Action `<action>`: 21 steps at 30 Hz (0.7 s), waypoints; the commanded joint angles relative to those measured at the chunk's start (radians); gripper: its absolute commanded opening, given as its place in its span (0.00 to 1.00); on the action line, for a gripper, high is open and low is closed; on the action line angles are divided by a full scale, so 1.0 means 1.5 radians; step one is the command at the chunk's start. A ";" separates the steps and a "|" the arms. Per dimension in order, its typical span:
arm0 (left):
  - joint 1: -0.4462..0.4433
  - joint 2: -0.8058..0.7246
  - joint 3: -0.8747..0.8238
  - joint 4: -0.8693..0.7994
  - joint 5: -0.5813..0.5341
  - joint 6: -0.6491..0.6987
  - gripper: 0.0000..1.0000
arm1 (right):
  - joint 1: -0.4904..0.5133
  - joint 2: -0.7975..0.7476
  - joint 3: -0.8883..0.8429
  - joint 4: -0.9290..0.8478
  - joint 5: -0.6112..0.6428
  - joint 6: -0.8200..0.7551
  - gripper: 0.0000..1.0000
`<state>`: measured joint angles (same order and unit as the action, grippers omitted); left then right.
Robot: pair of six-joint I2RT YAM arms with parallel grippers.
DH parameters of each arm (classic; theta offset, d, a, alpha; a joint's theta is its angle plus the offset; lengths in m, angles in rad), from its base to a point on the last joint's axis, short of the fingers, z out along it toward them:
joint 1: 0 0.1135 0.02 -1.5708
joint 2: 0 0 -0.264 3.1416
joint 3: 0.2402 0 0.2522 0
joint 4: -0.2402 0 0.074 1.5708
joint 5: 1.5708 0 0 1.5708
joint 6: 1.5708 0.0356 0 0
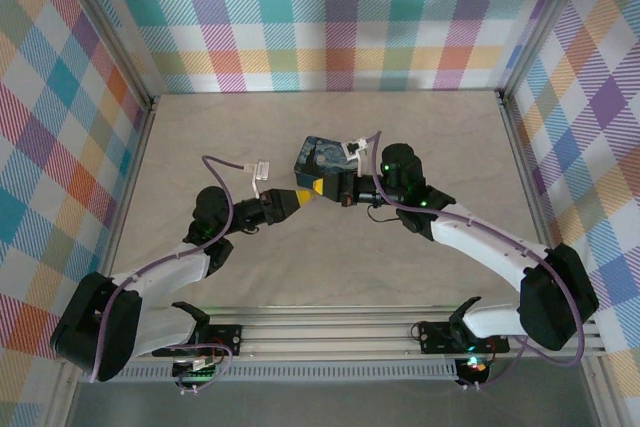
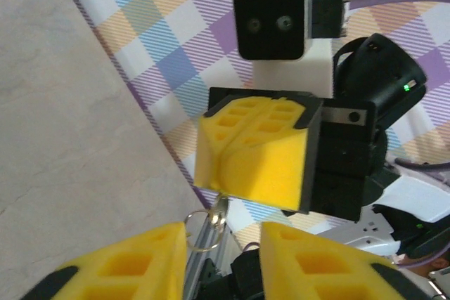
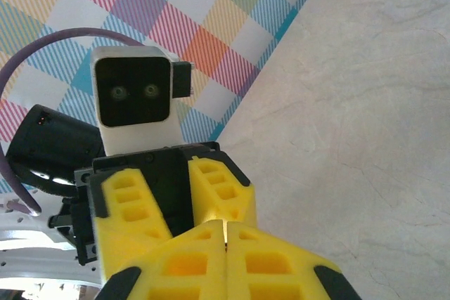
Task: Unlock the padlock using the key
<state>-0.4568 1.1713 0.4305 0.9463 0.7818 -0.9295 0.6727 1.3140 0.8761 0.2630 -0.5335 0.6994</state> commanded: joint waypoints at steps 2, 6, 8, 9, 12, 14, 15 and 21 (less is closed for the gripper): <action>-0.004 0.002 0.013 0.078 0.013 -0.025 0.39 | -0.002 0.007 -0.010 0.036 -0.005 0.012 0.00; -0.012 0.009 0.015 0.081 0.013 -0.023 0.38 | -0.002 0.012 -0.011 0.050 -0.009 0.023 0.00; -0.015 0.017 0.018 0.081 0.014 -0.020 0.38 | -0.002 0.014 -0.011 0.056 -0.010 0.028 0.00; -0.016 0.020 0.019 0.081 0.013 -0.019 0.38 | -0.002 0.015 -0.011 0.057 -0.011 0.029 0.00; -0.018 0.032 0.019 0.087 0.010 -0.015 0.38 | -0.002 0.016 -0.013 0.063 -0.013 0.036 0.00; -0.018 0.038 0.021 0.091 0.008 -0.015 0.37 | -0.002 0.015 -0.014 0.066 -0.014 0.040 0.00; -0.019 0.039 0.022 0.091 0.008 -0.014 0.37 | -0.002 0.014 -0.015 0.066 -0.014 0.040 0.00; -0.019 0.048 0.028 0.085 0.007 -0.008 0.37 | -0.001 0.009 -0.015 0.060 -0.012 0.039 0.00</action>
<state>-0.4755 1.2366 0.4438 1.0248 0.7849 -0.9535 0.6720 1.3327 0.8627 0.3145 -0.5346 0.7525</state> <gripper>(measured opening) 0.367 0.056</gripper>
